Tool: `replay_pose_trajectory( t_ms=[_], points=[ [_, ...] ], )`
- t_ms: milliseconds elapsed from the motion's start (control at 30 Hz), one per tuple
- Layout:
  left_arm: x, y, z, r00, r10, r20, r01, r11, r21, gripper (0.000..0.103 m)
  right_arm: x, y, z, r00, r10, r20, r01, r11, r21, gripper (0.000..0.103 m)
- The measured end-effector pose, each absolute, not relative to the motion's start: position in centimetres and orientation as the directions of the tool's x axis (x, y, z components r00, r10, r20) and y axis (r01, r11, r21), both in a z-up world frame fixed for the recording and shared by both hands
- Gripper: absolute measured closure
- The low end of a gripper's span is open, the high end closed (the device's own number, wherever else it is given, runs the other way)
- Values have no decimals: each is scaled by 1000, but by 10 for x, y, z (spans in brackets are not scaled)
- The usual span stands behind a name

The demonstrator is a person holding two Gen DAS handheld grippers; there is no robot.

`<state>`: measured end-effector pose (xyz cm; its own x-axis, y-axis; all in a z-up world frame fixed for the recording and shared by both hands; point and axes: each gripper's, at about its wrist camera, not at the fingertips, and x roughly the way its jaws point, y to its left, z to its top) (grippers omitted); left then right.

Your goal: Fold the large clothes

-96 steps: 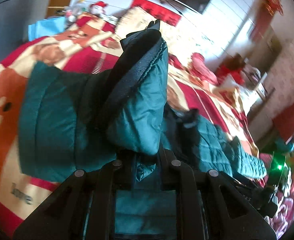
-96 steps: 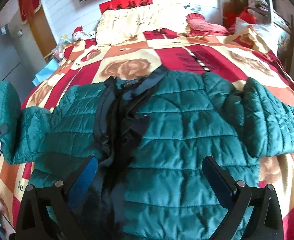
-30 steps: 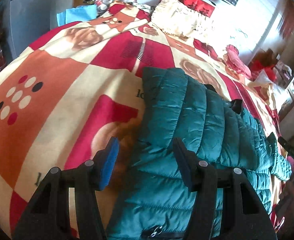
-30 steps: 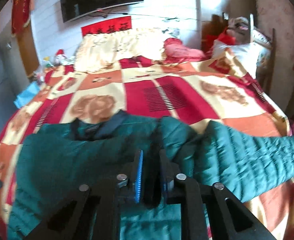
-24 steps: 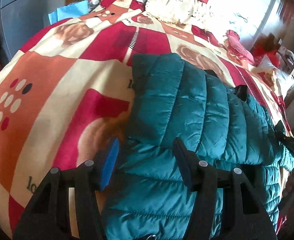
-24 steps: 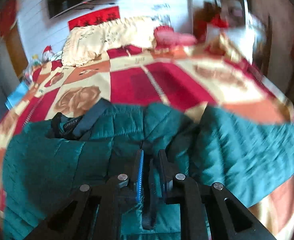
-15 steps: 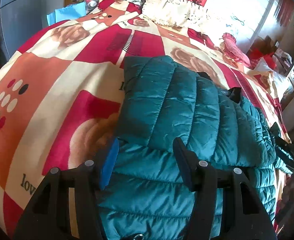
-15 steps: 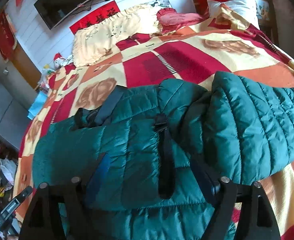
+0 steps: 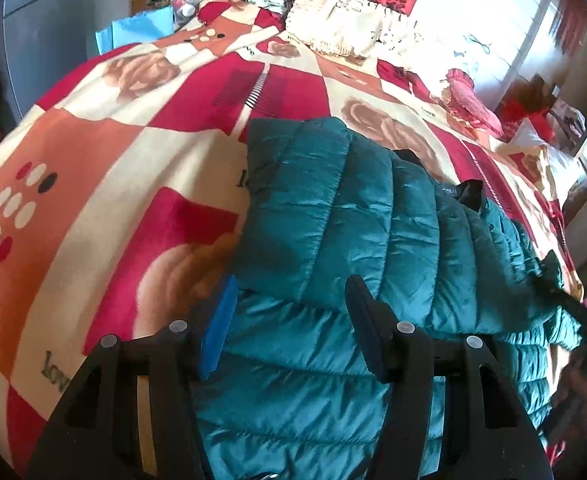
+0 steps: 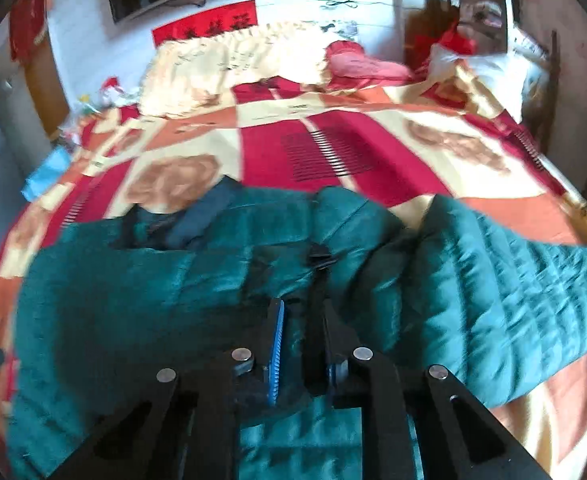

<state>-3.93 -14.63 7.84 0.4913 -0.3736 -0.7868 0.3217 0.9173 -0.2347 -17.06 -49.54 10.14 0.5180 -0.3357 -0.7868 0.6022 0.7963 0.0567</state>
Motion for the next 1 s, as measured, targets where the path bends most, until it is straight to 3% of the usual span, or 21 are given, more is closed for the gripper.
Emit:
replay_pose_trajectory(
  t_ms=[200,300,333,367,433,567,667,1000],
  points=[
    [-35,-169,75,501,-346,-793,348,920,-182,47,-167,-516,87,509,-237,-828,610,777,153,88],
    [-32,-177,71,508,-339,-792,352,921,-169,47,-181,-511,103,545,-230,-806,598,781,181,82],
    [-31,-180,70,507,-337,-793,352,921,-165,47,-185,-507,109,557,-226,-799,588,787,187,70],
    [-30,-182,68,507,-333,-795,352,922,-161,47,-188,-504,114,571,-219,-791,577,793,197,51],
    [-30,-188,64,511,-320,-798,355,924,-143,47,-194,-494,125,602,-217,-768,556,804,209,40],
    [-29,-196,57,515,-289,-807,361,927,-101,47,-189,-478,134,640,-168,-750,499,833,240,40],
    [-28,-201,53,512,-284,-810,373,924,-88,41,-177,-471,126,632,-115,-766,472,841,263,40],
    [-29,-213,41,547,-268,-793,394,918,-38,33,-137,-465,65,508,-137,-850,491,857,155,40]
  ],
)
